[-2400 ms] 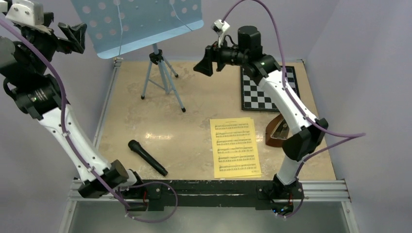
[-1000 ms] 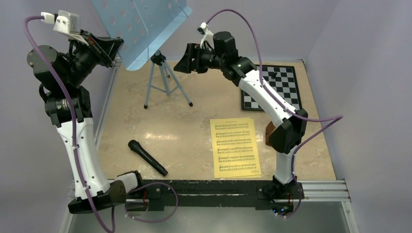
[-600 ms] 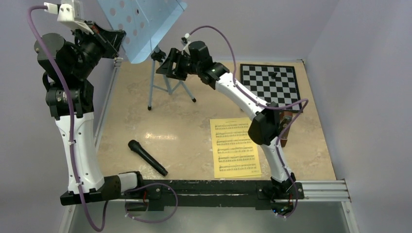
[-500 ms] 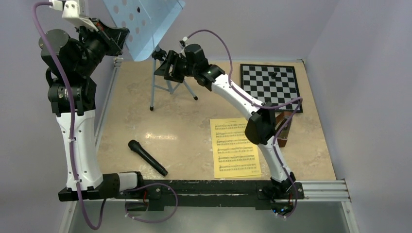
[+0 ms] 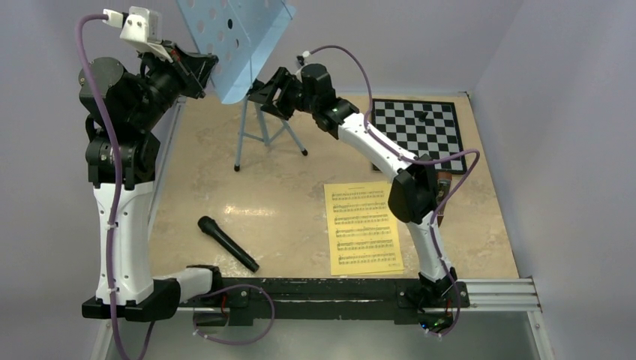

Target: Pack up the instrument practice props

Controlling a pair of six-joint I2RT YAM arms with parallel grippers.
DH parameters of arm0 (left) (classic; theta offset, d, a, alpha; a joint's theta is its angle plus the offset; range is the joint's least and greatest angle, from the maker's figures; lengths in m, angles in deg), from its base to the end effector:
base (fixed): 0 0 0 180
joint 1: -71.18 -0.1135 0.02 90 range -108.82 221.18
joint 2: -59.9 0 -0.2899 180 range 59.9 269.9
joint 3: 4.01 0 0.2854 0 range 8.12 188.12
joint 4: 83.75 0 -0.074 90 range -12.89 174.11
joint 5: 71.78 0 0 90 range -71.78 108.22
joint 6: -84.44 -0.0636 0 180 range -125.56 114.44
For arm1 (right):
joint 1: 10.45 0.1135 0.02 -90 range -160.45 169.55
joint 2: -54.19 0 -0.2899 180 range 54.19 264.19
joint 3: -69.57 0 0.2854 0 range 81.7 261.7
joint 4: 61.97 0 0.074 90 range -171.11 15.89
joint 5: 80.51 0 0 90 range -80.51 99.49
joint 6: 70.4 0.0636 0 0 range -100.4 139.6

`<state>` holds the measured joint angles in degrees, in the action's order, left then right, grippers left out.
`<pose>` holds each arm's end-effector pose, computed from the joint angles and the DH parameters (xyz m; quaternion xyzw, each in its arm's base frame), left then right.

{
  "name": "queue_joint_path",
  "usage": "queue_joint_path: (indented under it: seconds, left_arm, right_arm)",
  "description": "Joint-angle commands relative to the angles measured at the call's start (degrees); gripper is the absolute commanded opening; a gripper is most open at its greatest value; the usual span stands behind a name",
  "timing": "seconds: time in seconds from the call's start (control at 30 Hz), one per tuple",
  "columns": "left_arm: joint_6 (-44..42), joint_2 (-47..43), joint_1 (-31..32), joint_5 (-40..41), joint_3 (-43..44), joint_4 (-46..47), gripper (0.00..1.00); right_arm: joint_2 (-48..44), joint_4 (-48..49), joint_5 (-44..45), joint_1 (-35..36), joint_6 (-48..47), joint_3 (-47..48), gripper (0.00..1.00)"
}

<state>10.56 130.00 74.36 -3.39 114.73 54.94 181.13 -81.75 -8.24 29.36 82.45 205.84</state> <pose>0.2403 -0.0368 0.6173 0.0668 0.6605 -0.2457 0.7064 0.4548 0.4043 0.3671 0.0550 0.7638 0.5675 0.3025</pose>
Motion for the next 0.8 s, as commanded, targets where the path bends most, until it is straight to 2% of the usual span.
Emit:
queue_joint_path:
  seconds: [0.0, 0.27, 0.77]
  left_arm:
    - [1.4, -0.6, 0.3, 0.4, -1.7, 0.0, 0.0]
    - [0.6, -0.9, 0.3, -0.1, -2.9, 0.0, 0.0]
    - [-3.6, 0.6, 1.8, 0.4, -1.0, -1.9, 0.0]
  right_arm:
    - [-2.9, 0.6, -0.3, -1.3, 6.0, -0.2, 0.64]
    - [-0.3, 1.9, 0.4, -1.2, 7.9, 3.6, 0.64]
    - [4.1, 2.3, 1.5, -1.5, 12.9, 7.8, 0.5]
